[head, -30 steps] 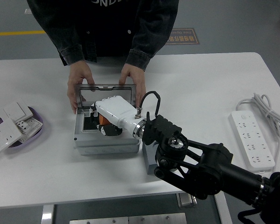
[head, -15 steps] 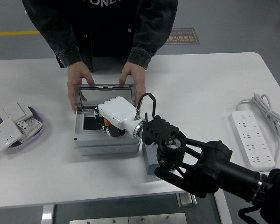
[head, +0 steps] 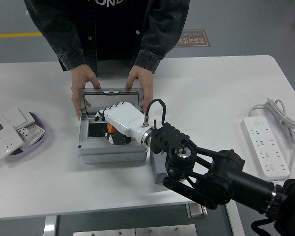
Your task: Pick up the cylinder from the cube,place it in the box,flap close box
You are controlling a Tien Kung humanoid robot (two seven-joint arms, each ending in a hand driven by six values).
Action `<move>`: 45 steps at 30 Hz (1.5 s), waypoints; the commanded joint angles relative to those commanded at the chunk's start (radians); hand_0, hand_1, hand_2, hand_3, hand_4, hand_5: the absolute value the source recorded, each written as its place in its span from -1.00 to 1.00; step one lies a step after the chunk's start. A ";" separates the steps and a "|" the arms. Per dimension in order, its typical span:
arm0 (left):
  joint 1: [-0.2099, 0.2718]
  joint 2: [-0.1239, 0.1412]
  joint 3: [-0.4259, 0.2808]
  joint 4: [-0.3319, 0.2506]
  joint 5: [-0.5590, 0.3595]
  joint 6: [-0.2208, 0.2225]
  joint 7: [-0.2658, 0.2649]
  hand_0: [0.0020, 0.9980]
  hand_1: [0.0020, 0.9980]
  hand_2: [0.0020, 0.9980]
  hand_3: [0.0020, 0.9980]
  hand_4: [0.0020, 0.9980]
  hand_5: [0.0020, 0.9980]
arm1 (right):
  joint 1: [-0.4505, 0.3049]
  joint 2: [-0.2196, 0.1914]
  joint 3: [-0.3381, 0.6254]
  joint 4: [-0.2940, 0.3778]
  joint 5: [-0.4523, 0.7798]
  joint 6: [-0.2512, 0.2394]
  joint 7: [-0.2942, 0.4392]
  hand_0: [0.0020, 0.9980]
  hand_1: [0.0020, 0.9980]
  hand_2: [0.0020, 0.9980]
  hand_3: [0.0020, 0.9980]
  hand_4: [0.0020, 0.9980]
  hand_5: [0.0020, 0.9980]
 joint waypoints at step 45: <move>-0.010 0.012 -0.002 0.000 0.022 0.000 0.000 0.27 0.33 0.15 0.28 0.45 -0.39 | 0.269 -0.135 -0.069 -0.120 0.797 -0.097 0.136 0.37 0.25 0.32 0.41 0.41 -0.17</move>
